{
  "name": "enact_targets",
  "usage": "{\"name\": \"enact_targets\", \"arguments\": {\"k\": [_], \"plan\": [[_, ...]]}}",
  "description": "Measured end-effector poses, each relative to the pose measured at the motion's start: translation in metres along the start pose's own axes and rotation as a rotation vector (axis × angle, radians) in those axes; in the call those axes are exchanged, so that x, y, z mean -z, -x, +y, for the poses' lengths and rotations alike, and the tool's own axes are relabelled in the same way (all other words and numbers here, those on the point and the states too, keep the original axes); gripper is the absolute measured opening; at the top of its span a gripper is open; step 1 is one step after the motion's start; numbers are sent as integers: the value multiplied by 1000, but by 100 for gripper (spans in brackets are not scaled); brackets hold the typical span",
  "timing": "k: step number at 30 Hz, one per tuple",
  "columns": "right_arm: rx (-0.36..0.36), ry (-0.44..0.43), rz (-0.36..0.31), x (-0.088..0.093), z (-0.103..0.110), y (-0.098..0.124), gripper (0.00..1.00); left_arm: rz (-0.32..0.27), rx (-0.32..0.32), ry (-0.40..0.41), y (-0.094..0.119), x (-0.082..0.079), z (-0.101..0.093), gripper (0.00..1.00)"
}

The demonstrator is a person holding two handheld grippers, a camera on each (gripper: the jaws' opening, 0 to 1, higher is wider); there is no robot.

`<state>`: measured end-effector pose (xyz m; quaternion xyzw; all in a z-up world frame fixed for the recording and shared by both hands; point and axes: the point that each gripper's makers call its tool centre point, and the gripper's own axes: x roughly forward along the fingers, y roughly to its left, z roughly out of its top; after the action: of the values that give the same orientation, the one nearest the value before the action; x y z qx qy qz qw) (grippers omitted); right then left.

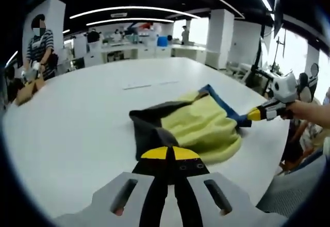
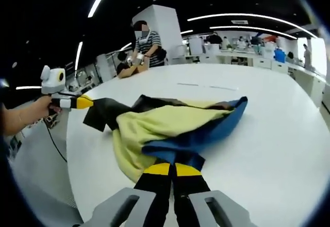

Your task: Fold the garment on the visible template until the final outline fits inside the template.

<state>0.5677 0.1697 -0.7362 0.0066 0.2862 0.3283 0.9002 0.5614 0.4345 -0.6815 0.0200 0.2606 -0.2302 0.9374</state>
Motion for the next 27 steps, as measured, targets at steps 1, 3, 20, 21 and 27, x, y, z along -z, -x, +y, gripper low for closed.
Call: {"name": "enact_targets", "arguments": {"k": [1,3,20,21,27], "plan": [[14,-3,-4,-3,-6,4,0,-2,-7,5,2,-2,3,0],[45,-14,-6,-7,-17,12,0,-5,-28,-7,5,-4,9,0],[239,-137,-38,-32,-93,84,0,9,-220,-41,32,-14,71,0],[247,-137,-37,-32,-96,87,0,11,-226,-40,34,-13,77,0],[305,-124,5,-25,-123,100,0,40,-289,-87,40,-10,110,0]]}}
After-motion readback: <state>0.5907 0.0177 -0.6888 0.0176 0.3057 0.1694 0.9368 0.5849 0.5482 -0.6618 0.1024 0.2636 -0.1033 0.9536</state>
